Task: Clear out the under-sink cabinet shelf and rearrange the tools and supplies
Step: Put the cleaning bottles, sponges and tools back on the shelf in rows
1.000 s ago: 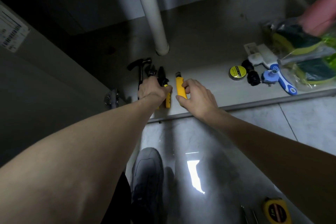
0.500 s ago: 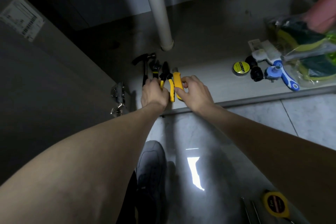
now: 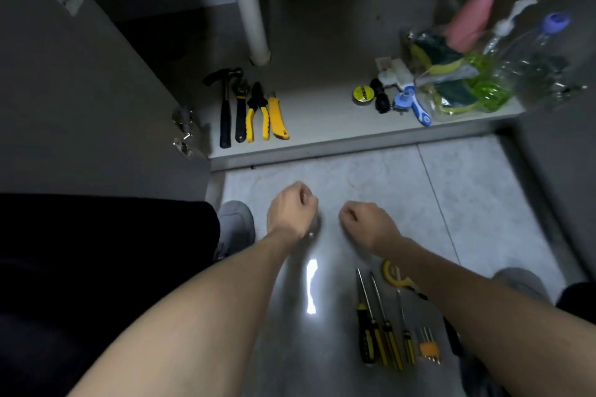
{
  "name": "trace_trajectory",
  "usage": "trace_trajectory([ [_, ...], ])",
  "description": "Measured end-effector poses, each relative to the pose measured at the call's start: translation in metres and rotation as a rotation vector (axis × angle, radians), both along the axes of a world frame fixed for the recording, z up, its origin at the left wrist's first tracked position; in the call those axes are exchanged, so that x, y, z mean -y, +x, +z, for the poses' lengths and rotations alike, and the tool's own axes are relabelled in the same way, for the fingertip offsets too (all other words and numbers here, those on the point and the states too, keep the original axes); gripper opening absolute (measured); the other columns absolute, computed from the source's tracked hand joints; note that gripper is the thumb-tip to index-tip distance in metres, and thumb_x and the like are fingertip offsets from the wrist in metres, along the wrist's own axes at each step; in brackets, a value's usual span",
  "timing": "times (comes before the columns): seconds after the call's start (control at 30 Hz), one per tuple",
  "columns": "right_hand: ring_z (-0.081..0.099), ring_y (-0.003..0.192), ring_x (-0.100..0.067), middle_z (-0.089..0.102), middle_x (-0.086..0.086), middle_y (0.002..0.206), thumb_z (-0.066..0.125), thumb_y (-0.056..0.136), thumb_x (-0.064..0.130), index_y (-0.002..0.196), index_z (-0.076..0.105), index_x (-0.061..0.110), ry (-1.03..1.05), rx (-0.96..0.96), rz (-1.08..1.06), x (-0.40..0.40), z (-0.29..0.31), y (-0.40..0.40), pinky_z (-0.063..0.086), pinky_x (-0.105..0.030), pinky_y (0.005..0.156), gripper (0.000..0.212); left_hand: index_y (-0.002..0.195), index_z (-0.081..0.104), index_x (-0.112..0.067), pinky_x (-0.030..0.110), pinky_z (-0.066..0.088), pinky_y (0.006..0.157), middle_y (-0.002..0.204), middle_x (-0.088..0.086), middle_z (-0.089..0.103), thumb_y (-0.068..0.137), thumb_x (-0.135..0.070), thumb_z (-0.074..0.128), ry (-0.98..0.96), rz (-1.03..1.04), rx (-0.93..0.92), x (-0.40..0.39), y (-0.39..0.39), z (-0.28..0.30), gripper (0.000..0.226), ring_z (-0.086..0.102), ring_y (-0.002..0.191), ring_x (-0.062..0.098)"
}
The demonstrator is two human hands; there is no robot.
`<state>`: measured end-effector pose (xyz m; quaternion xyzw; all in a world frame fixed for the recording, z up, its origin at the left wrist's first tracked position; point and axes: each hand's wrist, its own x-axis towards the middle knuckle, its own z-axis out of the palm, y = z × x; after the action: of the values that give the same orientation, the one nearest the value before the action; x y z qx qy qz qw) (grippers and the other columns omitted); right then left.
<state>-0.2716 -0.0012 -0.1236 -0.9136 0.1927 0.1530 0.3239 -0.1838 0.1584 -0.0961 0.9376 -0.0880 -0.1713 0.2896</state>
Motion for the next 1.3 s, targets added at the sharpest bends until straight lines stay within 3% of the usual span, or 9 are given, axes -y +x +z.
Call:
trace_trajectory([
  [0.2, 0.063, 0.098, -0.034, 0.066, -0.012, 0.102, 0.047, 0.096, 0.025, 0.089, 0.061, 0.019, -0.058, -0.222, 0.075, 0.001, -0.015, -0.11, 0.045, -0.035, 0.073, 0.017, 0.082, 0.061, -0.023, 0.028, 0.048, 0.08, 0.102, 0.001, 0.069, 0.085, -0.034, 0.057, 0.186, -0.114, -0.404, -0.001, -0.106, -0.024, 0.012, 0.064, 0.099, 0.025],
  [0.33, 0.064, 0.1, -0.033, 0.066, -0.012, 0.106, 0.049, 0.097, 0.026, 0.09, 0.061, 0.02, -0.082, -0.301, 0.084, -0.005, -0.023, -0.171, 0.045, -0.033, 0.072, 0.015, 0.1, 0.069, -0.019, 0.031, 0.053, 0.087, 0.109, 0.004, 0.069, 0.084, -0.043, 0.061, 0.316, -0.223, -0.538, -0.005, -0.161, -0.045, 0.03, 0.065, 0.103, 0.026],
  [0.43, 0.063, 0.102, -0.032, 0.066, -0.01, 0.112, 0.047, 0.098, 0.029, 0.103, 0.062, 0.019, -0.042, -0.372, 0.092, -0.015, -0.026, -0.201, 0.04, -0.031, 0.07, 0.019, 0.103, 0.064, -0.018, 0.032, 0.052, 0.084, 0.11, 0.005, 0.068, 0.086, -0.043, 0.058, 0.343, -0.231, -0.55, -0.007, -0.19, -0.055, 0.03, 0.064, 0.102, 0.026],
  [0.57, 0.064, 0.104, -0.031, 0.068, -0.01, 0.112, 0.049, 0.096, 0.025, 0.103, 0.063, 0.016, -0.023, -0.368, 0.06, -0.028, -0.024, -0.214, 0.038, -0.03, 0.07, 0.018, 0.097, 0.058, -0.021, 0.03, 0.044, 0.072, 0.101, 0.0, 0.066, 0.086, -0.054, 0.061, 0.322, -0.186, -0.515, -0.006, -0.21, -0.062, 0.036, 0.062, 0.094, 0.025],
  [0.7, 0.064, 0.103, -0.03, 0.068, -0.008, 0.11, 0.053, 0.093, 0.024, 0.103, 0.062, 0.017, -0.027, -0.362, 0.013, -0.036, -0.023, -0.216, 0.039, -0.029, 0.069, 0.016, 0.098, 0.055, -0.02, 0.031, 0.046, 0.074, 0.103, 0.001, 0.065, 0.089, -0.053, 0.061, 0.308, -0.136, -0.49, -0.003, -0.215, -0.066, 0.035, 0.061, 0.095, 0.025],
  [0.97, 0.062, 0.104, -0.033, 0.066, -0.011, 0.113, 0.047, 0.097, 0.024, 0.105, 0.062, 0.014, -0.048, -0.361, 0.004, -0.034, -0.022, -0.21, 0.04, -0.032, 0.071, 0.019, 0.093, 0.064, -0.023, 0.027, 0.042, 0.067, 0.098, 0.001, 0.068, 0.079, -0.045, 0.06, 0.407, -0.104, -0.498, -0.01, -0.2, -0.059, 0.027, 0.062, 0.089, 0.026],
  [1.13, 0.062, 0.111, -0.034, 0.065, -0.011, 0.119, 0.05, 0.1, 0.03, 0.113, 0.06, 0.013, -0.149, -0.305, 0.053, -0.049, -0.021, -0.2, 0.043, -0.034, 0.076, 0.024, 0.097, 0.066, -0.023, 0.029, 0.048, 0.074, 0.102, 0.003, 0.068, 0.08, -0.042, 0.058, 0.426, -0.03, -0.452, -0.036, -0.198, -0.059, 0.027, 0.063, 0.096, 0.029],
  [1.3, 0.064, 0.112, -0.032, 0.066, -0.009, 0.121, 0.054, 0.098, 0.022, 0.118, 0.063, 0.013, -0.229, -0.353, 0.072, -0.066, -0.024, -0.183, 0.05, -0.035, 0.085, 0.023, 0.099, 0.061, -0.023, 0.03, 0.049, 0.083, 0.109, 0.002, 0.066, 0.086, -0.045, 0.062, 0.403, -0.006, -0.457, -0.05, -0.204, -0.062, 0.025, 0.062, 0.105, 0.027],
])
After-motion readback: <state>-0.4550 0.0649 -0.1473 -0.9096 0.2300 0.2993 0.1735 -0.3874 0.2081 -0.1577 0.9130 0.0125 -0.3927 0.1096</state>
